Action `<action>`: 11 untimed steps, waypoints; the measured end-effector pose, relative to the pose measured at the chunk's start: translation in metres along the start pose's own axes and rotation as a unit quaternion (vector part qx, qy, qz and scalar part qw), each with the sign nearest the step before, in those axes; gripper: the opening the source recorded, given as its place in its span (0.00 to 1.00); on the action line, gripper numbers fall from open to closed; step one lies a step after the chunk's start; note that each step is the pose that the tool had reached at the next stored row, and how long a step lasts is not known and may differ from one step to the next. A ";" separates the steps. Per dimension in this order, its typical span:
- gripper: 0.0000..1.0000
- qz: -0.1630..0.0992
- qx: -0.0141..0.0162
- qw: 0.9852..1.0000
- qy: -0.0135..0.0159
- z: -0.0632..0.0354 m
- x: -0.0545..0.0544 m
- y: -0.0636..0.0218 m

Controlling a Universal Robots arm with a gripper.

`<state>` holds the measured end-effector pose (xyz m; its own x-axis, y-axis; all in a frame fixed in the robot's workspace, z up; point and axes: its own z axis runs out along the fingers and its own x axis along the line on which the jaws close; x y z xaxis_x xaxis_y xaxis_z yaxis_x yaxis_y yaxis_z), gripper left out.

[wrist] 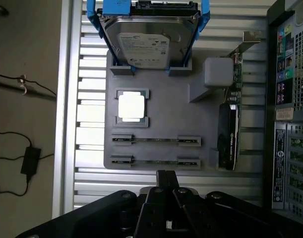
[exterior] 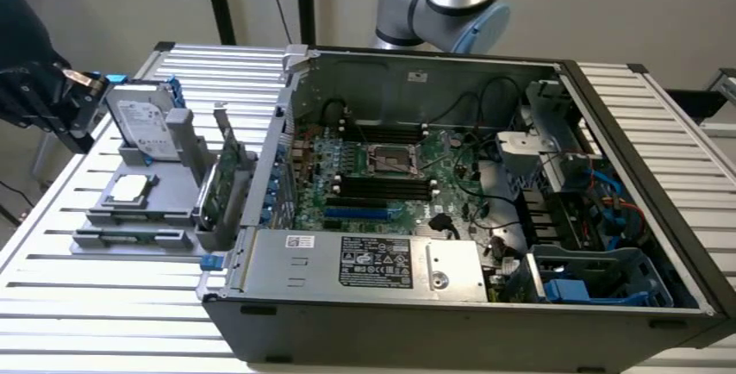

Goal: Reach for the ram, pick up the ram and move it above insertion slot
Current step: 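Pick up the ram and move it above insertion slot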

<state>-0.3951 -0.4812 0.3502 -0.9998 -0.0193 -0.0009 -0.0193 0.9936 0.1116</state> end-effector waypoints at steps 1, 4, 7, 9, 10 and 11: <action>0.11 -0.003 0.000 1.000 0.000 0.0001 0.000 0.0004; 0.11 -0.029 0.001 1.000 0.003 0.0001 0.000 0.0004; 0.11 -0.056 0.001 0.998 0.006 0.0000 0.000 0.0004; 0.11 -0.075 0.001 0.997 0.008 0.0000 0.000 0.0004; 0.11 -0.084 0.001 0.996 0.009 0.0000 0.001 0.0004; 0.11 -0.093 0.001 0.996 0.010 0.0001 0.000 0.0004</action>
<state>-0.3956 -0.4808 0.3502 -0.9789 -0.2045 -0.0010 -0.2034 0.9729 0.1096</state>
